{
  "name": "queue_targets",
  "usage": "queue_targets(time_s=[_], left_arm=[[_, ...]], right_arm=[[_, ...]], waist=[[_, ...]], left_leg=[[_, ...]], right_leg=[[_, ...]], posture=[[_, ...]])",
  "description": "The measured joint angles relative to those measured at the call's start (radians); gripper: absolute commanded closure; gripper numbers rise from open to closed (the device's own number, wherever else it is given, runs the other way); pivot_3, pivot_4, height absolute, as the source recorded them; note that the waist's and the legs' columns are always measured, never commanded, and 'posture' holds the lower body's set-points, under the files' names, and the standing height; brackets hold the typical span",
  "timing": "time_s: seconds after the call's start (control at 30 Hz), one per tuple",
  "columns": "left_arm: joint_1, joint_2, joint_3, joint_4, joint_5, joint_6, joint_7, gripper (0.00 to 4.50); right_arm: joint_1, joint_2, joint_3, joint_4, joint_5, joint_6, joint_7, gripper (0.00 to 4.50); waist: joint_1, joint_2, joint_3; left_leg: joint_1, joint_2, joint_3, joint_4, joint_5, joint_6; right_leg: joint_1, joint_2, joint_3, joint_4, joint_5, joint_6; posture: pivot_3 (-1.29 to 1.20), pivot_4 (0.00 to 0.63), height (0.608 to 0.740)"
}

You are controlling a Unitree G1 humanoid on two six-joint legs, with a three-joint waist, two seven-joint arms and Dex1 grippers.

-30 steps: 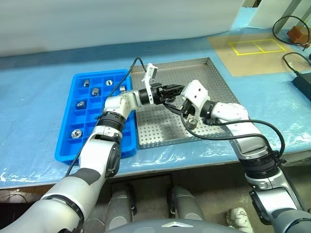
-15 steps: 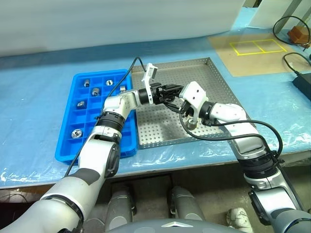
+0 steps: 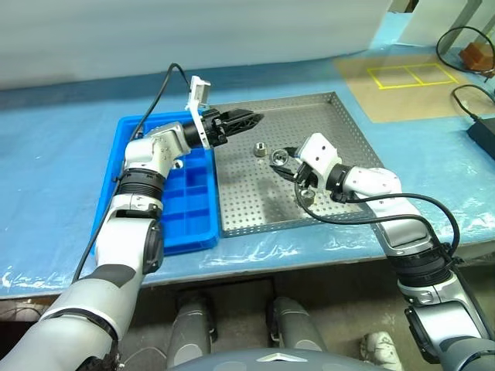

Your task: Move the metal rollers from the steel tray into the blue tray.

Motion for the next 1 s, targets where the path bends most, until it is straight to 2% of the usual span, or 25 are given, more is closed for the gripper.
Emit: queue_targets(time_s=[0.17, 0.37, 0.77, 1.0], left_arm=[[0.058, 0.000, -0.068, -0.107, 0.002, 0.009, -0.046, 1.17], [0.091, -0.010, -0.116, -0.136, 0.001, 0.032, -0.069, 1.17], [0.105, -0.067, -0.158, -0.121, 0.014, 0.023, -0.054, 1.17], [0.086, -0.072, -0.149, -0.008, 0.040, -0.024, -0.015, 1.17]], right_arm=[[-0.008, 0.004, -0.001, 0.023, -0.003, -0.009, -0.003, 2.76], [-0.012, 0.005, 0.000, 0.028, -0.018, -0.020, -0.007, 2.76], [-0.017, 0.019, -0.001, 0.032, -0.044, -0.027, -0.017, 2.76], [-0.016, 0.014, -0.002, 0.028, -0.044, -0.026, -0.009, 2.76]], waist=[[-0.002, 0.000, 0.000], [-0.006, 0.000, 0.000], [-0.009, 0.000, 0.000], [-0.009, 0.000, 0.000]], left_leg=[[0.000, 0.000, 0.000, 0.000, 0.000, 0.000], [0.001, 0.001, 0.000, 0.000, 0.000, 0.000], [0.001, 0.001, 0.000, 0.000, 0.000, 0.000], [0.001, 0.001, 0.000, 0.000, 0.000, 0.000]], right_leg=[[0.000, 0.000, 0.000, 0.000, 0.000, 0.000], [0.000, 0.000, 0.000, 0.001, 0.000, 0.000], [0.000, 0.000, 0.000, 0.001, 0.000, 0.000], [0.000, 0.000, 0.000, 0.001, 0.000, 0.000]], posture=[[-0.35, 0.150, 0.740], [-0.36, 0.150, 0.740], [-0.38, 0.150, 0.740], [-0.39, 0.150, 0.740]])
